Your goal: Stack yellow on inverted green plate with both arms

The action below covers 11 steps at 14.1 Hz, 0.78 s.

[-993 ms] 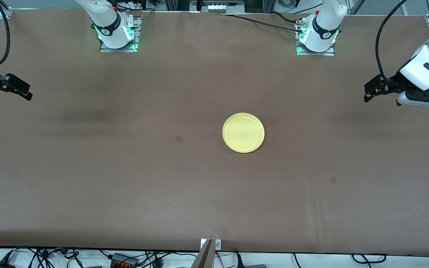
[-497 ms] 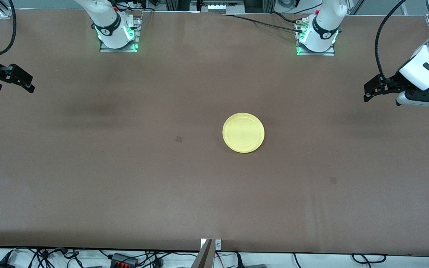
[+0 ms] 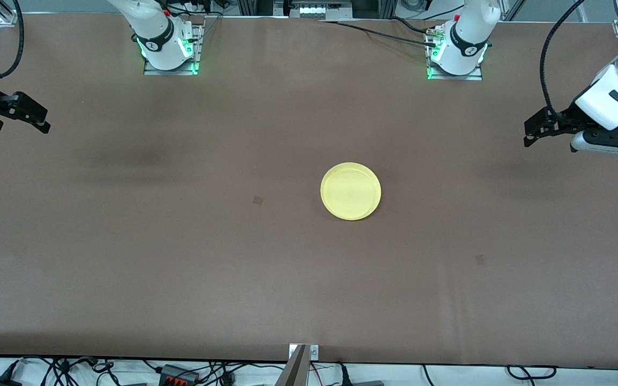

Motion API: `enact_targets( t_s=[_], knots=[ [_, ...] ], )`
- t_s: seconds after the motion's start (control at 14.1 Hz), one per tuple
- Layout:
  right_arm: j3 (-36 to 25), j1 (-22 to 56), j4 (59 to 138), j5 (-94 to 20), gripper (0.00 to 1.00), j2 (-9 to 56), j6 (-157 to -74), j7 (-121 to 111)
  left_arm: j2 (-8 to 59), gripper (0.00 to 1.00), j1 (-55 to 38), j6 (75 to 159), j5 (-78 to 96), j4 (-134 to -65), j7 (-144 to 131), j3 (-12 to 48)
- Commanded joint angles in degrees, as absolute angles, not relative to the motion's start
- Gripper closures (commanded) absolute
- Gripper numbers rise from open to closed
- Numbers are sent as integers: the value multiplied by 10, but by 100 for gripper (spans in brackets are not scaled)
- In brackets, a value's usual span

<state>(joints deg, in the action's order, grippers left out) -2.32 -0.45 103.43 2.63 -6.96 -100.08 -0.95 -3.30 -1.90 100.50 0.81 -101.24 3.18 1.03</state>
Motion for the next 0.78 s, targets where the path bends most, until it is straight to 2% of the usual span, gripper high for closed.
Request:
enact_targets(
  t_s=[0.0,0.71],
  knots=[
    [-23,-4,1042,31,0,-76,-989,-17,-31,0,-18,992,18,-999,33,11],
    [-25,-5,1043,28,0,-76,-977,-17,-31,0,-18,992,17,-999,33,11]
  ],
)
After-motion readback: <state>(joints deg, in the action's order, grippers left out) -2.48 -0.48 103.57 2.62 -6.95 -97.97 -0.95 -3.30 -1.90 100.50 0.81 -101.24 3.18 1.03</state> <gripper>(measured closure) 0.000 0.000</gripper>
